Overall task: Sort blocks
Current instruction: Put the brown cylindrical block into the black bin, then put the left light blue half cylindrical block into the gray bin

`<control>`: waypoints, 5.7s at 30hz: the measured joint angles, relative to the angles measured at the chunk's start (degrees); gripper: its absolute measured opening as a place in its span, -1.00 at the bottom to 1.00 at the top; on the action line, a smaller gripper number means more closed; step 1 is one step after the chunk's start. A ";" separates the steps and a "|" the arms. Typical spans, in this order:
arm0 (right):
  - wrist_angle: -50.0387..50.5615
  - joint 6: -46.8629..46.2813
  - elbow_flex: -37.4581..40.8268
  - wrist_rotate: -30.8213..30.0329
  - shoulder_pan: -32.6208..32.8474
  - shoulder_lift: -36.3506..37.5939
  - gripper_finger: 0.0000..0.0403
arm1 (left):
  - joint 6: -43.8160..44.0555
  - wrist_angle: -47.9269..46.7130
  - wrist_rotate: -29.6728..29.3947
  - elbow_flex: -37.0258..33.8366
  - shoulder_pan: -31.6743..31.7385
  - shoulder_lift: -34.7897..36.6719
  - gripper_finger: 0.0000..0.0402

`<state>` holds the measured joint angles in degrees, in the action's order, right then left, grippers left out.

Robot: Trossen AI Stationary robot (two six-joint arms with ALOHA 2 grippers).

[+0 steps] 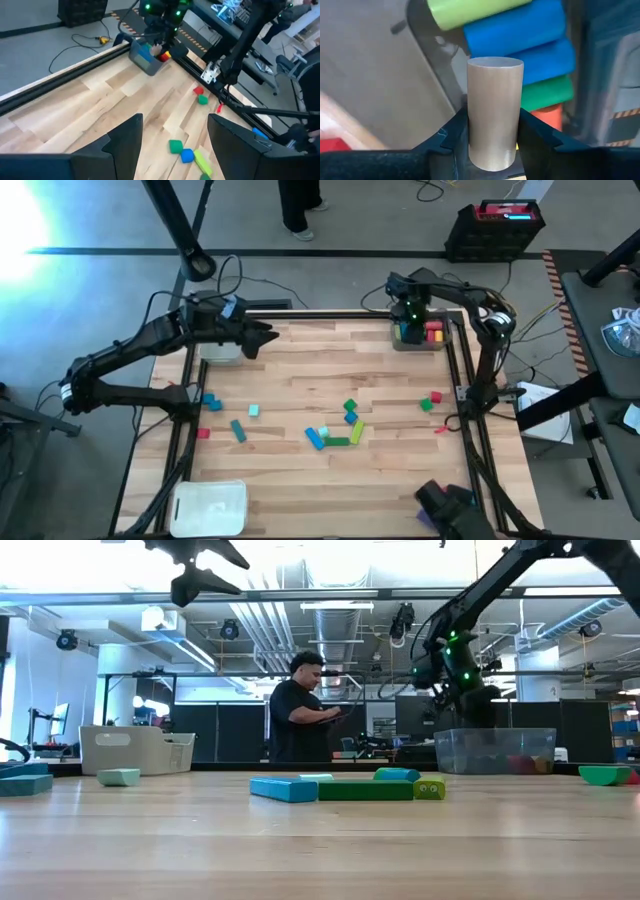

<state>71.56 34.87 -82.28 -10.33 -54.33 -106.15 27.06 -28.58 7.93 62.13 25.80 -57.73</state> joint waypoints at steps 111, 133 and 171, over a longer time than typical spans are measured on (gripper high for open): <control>-28.65 -34.05 -5.72 16.78 43.53 15.28 0.12 | 53.01 -25.24 -12.41 -14.18 -28.44 -22.70 0.14; -27.84 -20.72 -8.15 22.55 36.74 15.28 0.12 | 57.51 -19.74 -7.86 -14.69 -24.96 -35.72 -0.02; -17.01 -10.13 -13.35 22.29 25.78 20.20 -0.20 | 5.34 -45.80 -20.62 15.13 28.06 -36.20 -0.46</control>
<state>54.55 24.74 -95.64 11.97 -28.55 -85.95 32.41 -74.38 -12.69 77.26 53.87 -93.93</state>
